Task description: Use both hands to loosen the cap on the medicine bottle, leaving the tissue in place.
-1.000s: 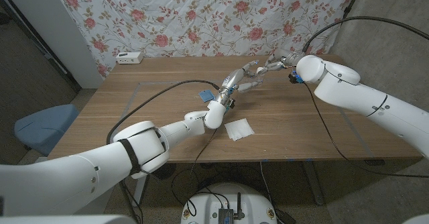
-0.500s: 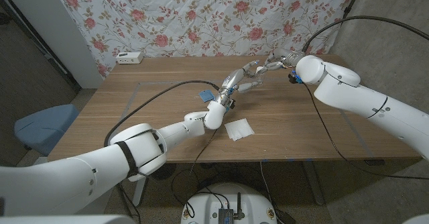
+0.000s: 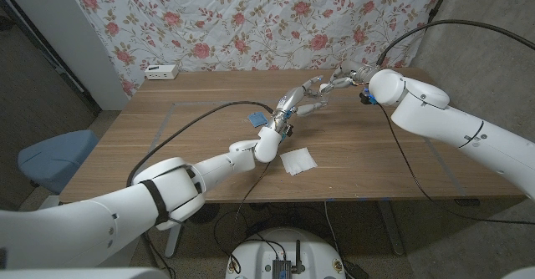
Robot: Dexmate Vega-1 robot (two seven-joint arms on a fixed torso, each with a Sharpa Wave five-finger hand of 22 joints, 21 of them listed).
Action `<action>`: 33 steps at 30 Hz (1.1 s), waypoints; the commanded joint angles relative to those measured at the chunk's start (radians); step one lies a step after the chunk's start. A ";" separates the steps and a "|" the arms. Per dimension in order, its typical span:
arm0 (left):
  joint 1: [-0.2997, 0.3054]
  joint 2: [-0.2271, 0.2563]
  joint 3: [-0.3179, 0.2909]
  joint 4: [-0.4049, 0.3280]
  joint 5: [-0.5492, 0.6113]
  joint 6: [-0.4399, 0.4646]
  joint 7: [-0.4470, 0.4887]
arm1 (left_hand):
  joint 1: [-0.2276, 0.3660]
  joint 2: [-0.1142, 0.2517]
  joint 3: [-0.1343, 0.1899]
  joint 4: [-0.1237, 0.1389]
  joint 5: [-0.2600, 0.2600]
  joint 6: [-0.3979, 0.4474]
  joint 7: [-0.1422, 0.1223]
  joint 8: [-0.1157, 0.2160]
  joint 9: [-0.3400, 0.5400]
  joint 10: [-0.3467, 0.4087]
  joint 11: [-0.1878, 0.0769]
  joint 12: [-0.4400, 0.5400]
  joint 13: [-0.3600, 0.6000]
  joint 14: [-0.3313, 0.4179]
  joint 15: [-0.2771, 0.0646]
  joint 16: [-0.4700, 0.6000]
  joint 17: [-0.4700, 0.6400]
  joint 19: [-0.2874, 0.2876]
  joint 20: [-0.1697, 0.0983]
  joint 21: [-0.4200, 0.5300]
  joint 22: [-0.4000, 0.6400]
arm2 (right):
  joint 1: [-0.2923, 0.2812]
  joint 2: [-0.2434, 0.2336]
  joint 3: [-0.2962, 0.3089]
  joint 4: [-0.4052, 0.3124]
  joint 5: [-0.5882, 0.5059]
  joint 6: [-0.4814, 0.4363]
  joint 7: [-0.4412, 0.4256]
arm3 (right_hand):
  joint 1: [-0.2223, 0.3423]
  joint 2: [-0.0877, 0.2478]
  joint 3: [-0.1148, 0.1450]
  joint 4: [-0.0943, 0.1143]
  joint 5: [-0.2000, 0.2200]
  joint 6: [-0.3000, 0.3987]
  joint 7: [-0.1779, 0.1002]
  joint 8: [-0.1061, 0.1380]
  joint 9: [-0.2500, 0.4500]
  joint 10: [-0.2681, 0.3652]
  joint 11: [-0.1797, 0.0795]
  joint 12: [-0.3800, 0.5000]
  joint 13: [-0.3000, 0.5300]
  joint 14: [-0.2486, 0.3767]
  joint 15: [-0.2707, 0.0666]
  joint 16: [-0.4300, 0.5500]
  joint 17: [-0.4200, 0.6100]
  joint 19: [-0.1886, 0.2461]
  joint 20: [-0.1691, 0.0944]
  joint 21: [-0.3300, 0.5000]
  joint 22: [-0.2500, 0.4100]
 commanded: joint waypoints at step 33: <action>0.004 -0.004 -0.009 0.009 0.014 -0.004 0.019 | 0.009 0.011 0.003 -0.001 0.004 0.008 0.001 0.005 0.002 0.082 -0.085 0.006 0.003 0.008 -0.088 -0.002 0.001 -0.004 -0.005 0.004 0.003 | 0.036 -0.028 0.006 -0.007 0.059 -0.015 0.075 | -0.135 -0.040 -0.050 0.040 -0.008 -0.188 0.090 -0.093 -0.018 -0.093 0.049 -0.022 0.004 -0.064 0.057 -0.039 -0.001 -0.059 0.033 -0.015 0.005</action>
